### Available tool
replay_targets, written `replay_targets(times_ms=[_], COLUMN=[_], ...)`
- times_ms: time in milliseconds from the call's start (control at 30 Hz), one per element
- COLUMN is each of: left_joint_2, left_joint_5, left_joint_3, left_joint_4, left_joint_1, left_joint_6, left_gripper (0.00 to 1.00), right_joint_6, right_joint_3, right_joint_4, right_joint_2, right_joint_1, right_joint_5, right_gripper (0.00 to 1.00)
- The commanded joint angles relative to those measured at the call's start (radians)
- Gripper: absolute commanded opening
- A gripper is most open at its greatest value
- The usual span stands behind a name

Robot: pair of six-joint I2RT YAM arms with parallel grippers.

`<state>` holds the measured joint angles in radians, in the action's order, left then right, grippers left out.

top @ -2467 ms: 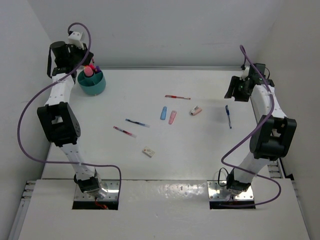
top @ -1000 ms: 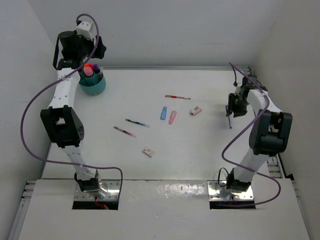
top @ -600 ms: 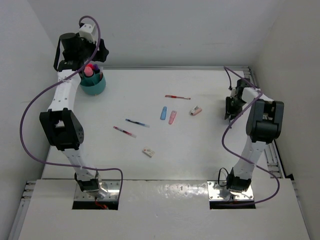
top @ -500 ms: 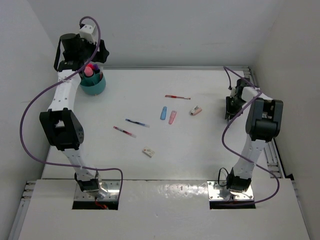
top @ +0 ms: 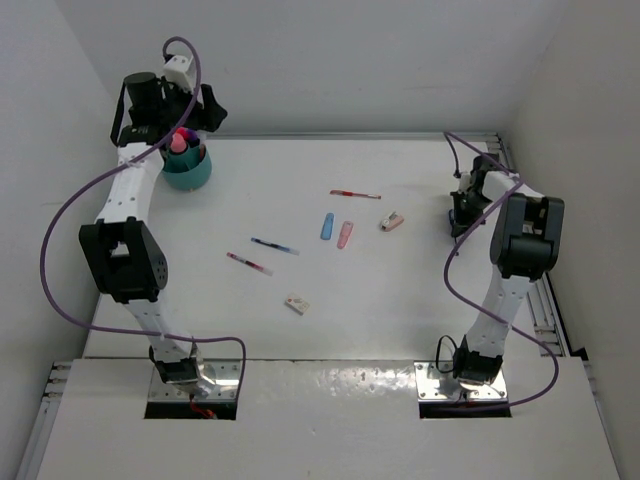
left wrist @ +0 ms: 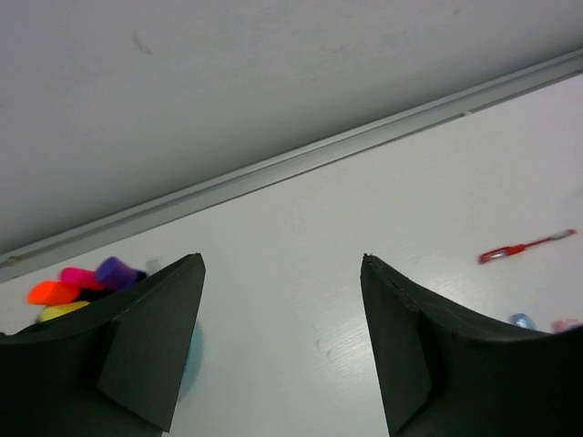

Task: Sort the stationery into containers
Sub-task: Grab a piece of stationery with the right arm, then pass the stationery from the right arm to the left

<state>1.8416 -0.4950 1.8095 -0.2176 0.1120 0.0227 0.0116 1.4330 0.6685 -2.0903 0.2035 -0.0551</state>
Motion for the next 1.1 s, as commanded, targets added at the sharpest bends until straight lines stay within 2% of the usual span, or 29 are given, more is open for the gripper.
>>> replay_targets(times_ms=[0,67,100,133,200,233,267,300,467,633,867,1067], left_joint_2=[-0.059,-0.077,-0.082,-0.091,-0.110,-0.117,-0.125,-0.133,-0.136,-0.108,-0.082,-0.064], left_joint_5=[-0.160,-0.273,-0.310,-0.368,-0.404,-0.418,-0.442,-0.451,-0.452,-0.429,-0.438,-0.436], left_joint_3=[-0.056,-0.139,-0.165,-0.221,-0.287,-0.305,-0.327,-0.341,-0.351,-0.335,-0.315,-0.308], left_joint_4=[0.111,0.190,0.287,0.329,0.430,0.452,0.498,0.515,0.549,0.629,0.696,0.634], left_joint_1=[0.003,0.006,0.003,-0.011,-0.050,-0.064,-0.083,-0.098,-0.215,-0.264,-0.307,-0.357], left_joint_6=[-0.127,-0.266,-0.376,-0.432,-0.547,-0.573,-0.593,-0.628,-0.697,-0.782,-0.851,-0.830], left_gripper=[0.75,0.75,0.75,0.75,0.75,0.75,0.75,0.76,0.76,0.76,0.76,0.73], right_joint_6=[0.042,0.006,-0.004,-0.074,-0.152,-0.174,-0.195,-0.217,-0.317,-0.364,-0.355,-0.346], right_joint_3=[0.014,-0.005,-0.009,-0.011,-0.002,0.009,0.032,0.043,0.115,0.181,0.224,0.247], right_joint_4=[0.023,-0.001,-0.041,-0.064,-0.116,-0.127,-0.139,-0.170,-0.250,-0.293,-0.300,-0.305], right_joint_2=[0.062,0.172,0.215,0.290,0.349,0.372,0.404,0.418,0.415,0.375,0.354,0.351], right_joint_1=[-0.033,-0.053,-0.081,-0.101,-0.181,-0.194,-0.284,-0.317,-0.517,-0.621,-0.656,-0.662], right_joint_5=[-0.133,-0.204,-0.280,-0.310,-0.386,-0.409,-0.425,-0.451,-0.454,-0.428,-0.422,-0.420], right_gripper=[0.00,0.00,0.00,0.00,0.00,0.00,0.00,0.00,0.00,0.00,0.00,0.00])
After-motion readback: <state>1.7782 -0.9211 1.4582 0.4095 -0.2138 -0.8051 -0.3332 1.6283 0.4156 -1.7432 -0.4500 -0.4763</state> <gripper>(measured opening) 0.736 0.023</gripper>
